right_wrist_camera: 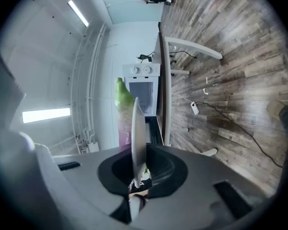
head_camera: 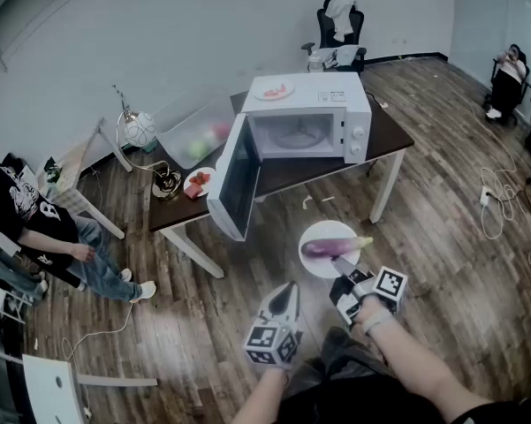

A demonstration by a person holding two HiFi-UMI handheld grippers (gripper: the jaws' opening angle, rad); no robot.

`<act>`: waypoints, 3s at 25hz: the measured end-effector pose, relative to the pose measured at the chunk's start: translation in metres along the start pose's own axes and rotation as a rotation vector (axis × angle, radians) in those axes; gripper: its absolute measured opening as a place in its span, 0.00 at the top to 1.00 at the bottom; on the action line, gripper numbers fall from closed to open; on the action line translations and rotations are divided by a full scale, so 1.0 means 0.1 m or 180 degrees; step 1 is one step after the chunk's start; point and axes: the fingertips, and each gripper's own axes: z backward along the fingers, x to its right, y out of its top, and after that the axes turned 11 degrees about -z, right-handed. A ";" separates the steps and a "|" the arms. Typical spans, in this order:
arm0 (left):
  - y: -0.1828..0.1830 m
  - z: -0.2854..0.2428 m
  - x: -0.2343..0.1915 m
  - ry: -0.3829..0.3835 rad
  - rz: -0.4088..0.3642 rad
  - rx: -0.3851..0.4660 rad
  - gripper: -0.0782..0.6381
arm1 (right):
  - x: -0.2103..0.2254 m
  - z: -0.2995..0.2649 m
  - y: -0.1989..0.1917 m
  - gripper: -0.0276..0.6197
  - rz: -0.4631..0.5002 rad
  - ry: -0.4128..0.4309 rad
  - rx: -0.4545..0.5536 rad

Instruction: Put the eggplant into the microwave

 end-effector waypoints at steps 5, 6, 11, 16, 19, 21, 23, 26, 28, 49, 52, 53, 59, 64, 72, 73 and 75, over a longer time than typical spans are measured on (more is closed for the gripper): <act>0.02 -0.26 -0.05 0.0029 0.0010 -0.0022 0.89 | -0.05 -0.20 0.13 0.93 -0.0013 -0.0013 -0.0043; 0.01 -0.31 -0.05 0.0019 0.0011 -0.0033 0.89 | -0.06 -0.24 0.16 0.93 -0.0014 -0.0015 -0.0057; 0.02 -0.57 -0.19 0.0029 0.0056 -0.0043 0.89 | -0.10 -0.50 0.32 0.93 0.0058 -0.0030 -0.0123; 0.05 -0.89 -0.35 0.0046 0.0086 -0.0056 0.89 | -0.12 -0.77 0.53 0.93 0.0023 -0.0025 -0.0162; 0.09 -1.11 -0.44 0.0054 0.0081 -0.0061 0.89 | -0.13 -0.95 0.68 0.93 -0.0006 -0.0049 -0.0163; 0.13 -1.26 -0.50 0.0053 0.0071 -0.0052 0.89 | -0.17 -1.06 0.79 0.93 -0.0015 -0.0027 -0.0179; 0.15 -1.42 -0.56 0.0057 0.0065 -0.0044 0.89 | -0.20 -1.18 0.91 0.93 -0.0013 -0.0007 -0.0194; 0.18 -1.63 -0.64 0.0081 0.0065 -0.0046 0.89 | -0.20 -1.32 1.08 0.93 -0.0009 -0.0035 -0.0191; 0.21 -1.75 -0.68 0.0095 0.0064 -0.0047 0.89 | -0.21 -1.41 1.18 0.93 -0.0007 -0.0063 -0.0203; 0.30 -2.44 -1.04 0.0243 0.0036 -0.0068 0.89 | -0.24 -2.09 1.58 0.92 -0.0064 -0.0154 -0.0435; 0.35 -2.53 -1.09 0.0212 -0.0009 -0.0028 0.89 | -0.27 -2.19 1.58 0.92 -0.0021 -0.0122 -0.0474; 0.36 -2.56 -1.11 0.0204 -0.0017 -0.0017 0.89 | -0.26 -2.23 1.60 0.92 0.0009 -0.0121 -0.0483; 0.41 -2.74 -1.30 0.0175 -0.0032 -0.0014 0.89 | -0.27 -2.45 1.68 0.93 -0.0006 -0.0145 -0.0419; 0.41 -2.86 -1.46 0.0192 -0.0024 -0.0037 0.89 | -0.30 -2.64 1.74 0.92 -0.0002 -0.0136 -0.0409; 0.41 -3.07 -1.68 0.0190 0.0009 -0.0054 0.89 | -0.31 -2.89 1.89 0.92 -0.0040 -0.0146 -0.0324; 0.42 -3.11 -1.70 0.0185 0.0009 -0.0056 0.89 | -0.31 -2.92 1.91 0.92 -0.0041 -0.0151 -0.0317; 0.43 -3.18 -1.74 0.0172 0.0015 -0.0064 0.89 | -0.29 -2.98 1.96 0.92 -0.0033 -0.0164 -0.0300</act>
